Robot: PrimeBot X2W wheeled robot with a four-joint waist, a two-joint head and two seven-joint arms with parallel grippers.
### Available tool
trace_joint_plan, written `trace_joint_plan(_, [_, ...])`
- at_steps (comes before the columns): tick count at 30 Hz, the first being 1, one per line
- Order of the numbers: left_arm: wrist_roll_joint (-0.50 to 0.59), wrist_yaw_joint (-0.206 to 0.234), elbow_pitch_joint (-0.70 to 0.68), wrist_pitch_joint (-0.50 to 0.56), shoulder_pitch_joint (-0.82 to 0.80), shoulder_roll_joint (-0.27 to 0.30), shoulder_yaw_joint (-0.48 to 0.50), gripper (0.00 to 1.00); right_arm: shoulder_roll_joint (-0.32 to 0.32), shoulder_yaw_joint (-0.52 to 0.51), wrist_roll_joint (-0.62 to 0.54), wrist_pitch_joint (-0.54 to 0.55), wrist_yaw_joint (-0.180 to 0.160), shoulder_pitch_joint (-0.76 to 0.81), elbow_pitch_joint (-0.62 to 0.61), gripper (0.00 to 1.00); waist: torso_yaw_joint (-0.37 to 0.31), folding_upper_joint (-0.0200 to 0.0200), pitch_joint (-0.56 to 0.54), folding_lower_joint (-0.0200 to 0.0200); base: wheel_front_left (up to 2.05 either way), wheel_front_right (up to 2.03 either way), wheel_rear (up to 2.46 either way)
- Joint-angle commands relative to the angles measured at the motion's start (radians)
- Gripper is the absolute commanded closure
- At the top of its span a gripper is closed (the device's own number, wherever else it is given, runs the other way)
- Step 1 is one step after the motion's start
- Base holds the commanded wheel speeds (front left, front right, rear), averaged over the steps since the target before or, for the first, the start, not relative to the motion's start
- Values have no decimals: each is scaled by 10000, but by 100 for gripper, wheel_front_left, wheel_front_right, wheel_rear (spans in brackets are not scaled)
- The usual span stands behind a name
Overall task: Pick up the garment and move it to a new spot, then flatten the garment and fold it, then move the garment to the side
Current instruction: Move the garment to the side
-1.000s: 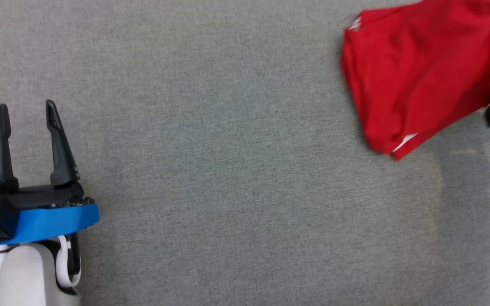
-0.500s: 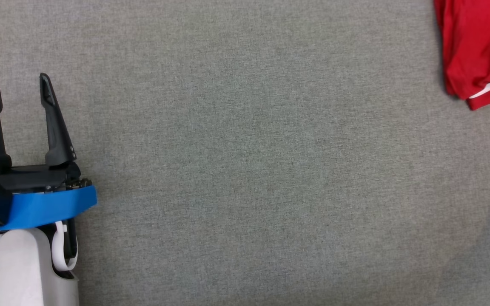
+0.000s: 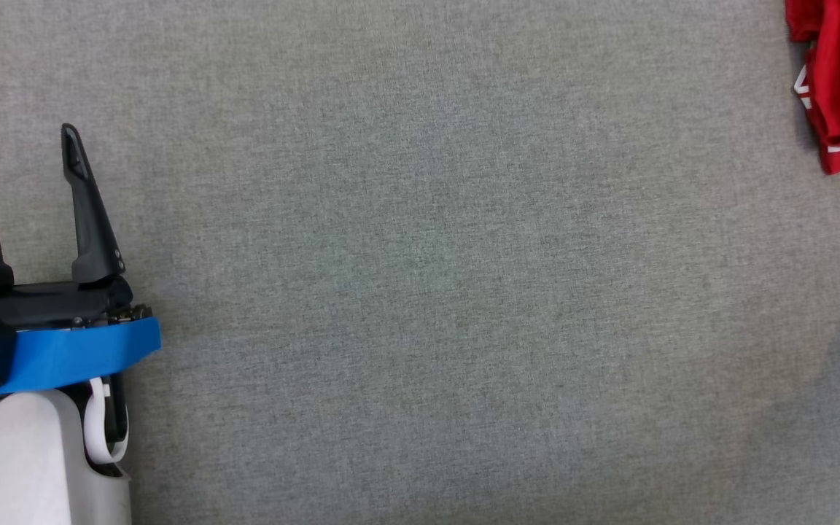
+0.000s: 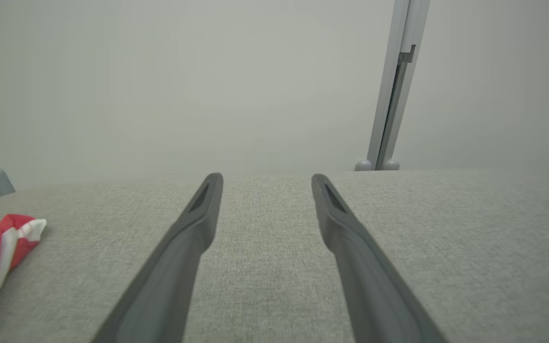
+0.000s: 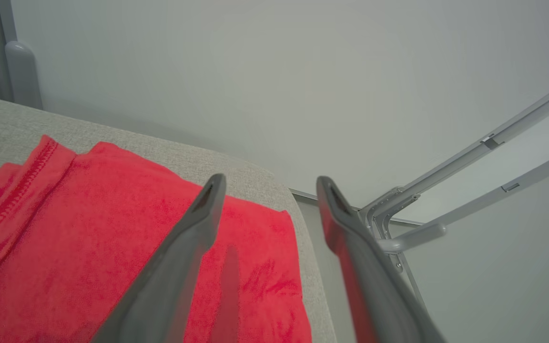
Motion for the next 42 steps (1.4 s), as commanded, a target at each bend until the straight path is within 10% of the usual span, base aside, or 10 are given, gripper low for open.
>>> trace_joint_plan(1, [14,8,29,-22,-109,16,60,0,26,-72,-64,-124,2,-155,103,0,-7,0,-73,-1,0,0,0])
trace_joint_plan(42, [-346,103,1436,-22,3063,-471,177,0,4077,521,1924,-1026,2,7803,-5717,0,152,0,-5140,-1,0,0,0])
